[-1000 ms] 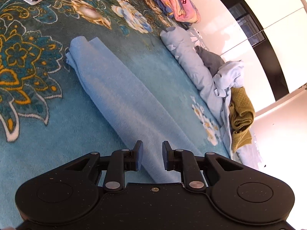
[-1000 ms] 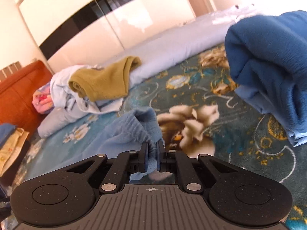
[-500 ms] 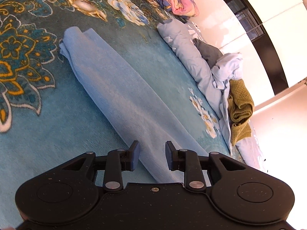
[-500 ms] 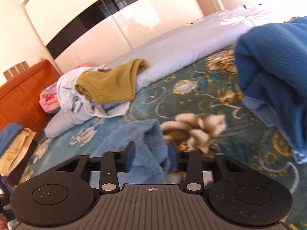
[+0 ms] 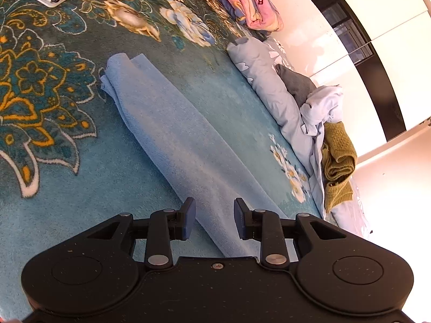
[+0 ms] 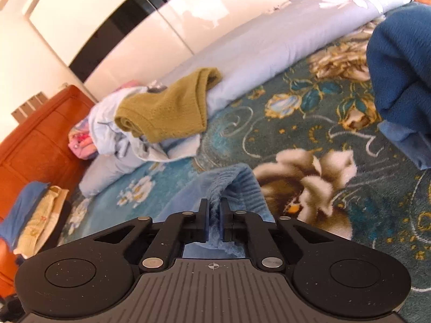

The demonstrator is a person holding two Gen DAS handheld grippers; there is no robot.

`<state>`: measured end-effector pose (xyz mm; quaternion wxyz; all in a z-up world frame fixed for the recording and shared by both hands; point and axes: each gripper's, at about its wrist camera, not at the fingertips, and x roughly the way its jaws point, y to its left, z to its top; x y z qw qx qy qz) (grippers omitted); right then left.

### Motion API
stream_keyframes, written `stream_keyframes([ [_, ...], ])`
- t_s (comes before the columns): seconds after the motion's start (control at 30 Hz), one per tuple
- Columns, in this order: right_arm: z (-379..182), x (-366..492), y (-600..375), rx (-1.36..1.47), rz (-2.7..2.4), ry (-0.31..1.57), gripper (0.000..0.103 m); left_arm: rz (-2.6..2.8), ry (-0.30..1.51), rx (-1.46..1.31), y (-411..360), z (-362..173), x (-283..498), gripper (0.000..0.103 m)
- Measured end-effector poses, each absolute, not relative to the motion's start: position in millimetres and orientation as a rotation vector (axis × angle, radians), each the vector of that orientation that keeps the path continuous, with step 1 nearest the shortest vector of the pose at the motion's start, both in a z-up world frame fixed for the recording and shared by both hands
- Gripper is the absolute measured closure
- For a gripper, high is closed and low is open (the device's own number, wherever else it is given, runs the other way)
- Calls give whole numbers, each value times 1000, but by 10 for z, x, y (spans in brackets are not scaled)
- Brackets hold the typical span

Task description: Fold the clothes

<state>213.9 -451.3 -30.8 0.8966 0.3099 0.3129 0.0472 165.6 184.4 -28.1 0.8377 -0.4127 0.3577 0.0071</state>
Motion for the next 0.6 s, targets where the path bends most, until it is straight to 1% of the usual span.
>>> stream_keyframes([
  [0.13, -348, 2116, -4645, 665, 35, 674, 98, 18, 766, -878, 1845, -292, 1654, 75],
  [0.2, -362, 2086, -4631, 652, 26, 677, 95, 15, 770, -878, 1830, -292, 1656, 75],
  [0.3, -343, 1955, -4682, 705, 18, 636, 90, 8, 764, -879, 1818, -278, 1652, 73],
  [0.37, -320, 1798, -4703, 714, 0, 621, 89, 5, 759, -883, 1821, -281, 1647, 70],
  [0.47, -438, 1578, -4725, 757, -11, 660, 87, 8, 759, -890, 1821, -315, 1644, 70],
  [0.53, -599, 1480, -4685, 798, -9, 712, 80, 9, 767, -900, 1811, -353, 1640, 70],
  [0.6, -735, 1437, -4621, 836, -2, 738, 78, 2, 777, -909, 1790, -377, 1635, 70],
])
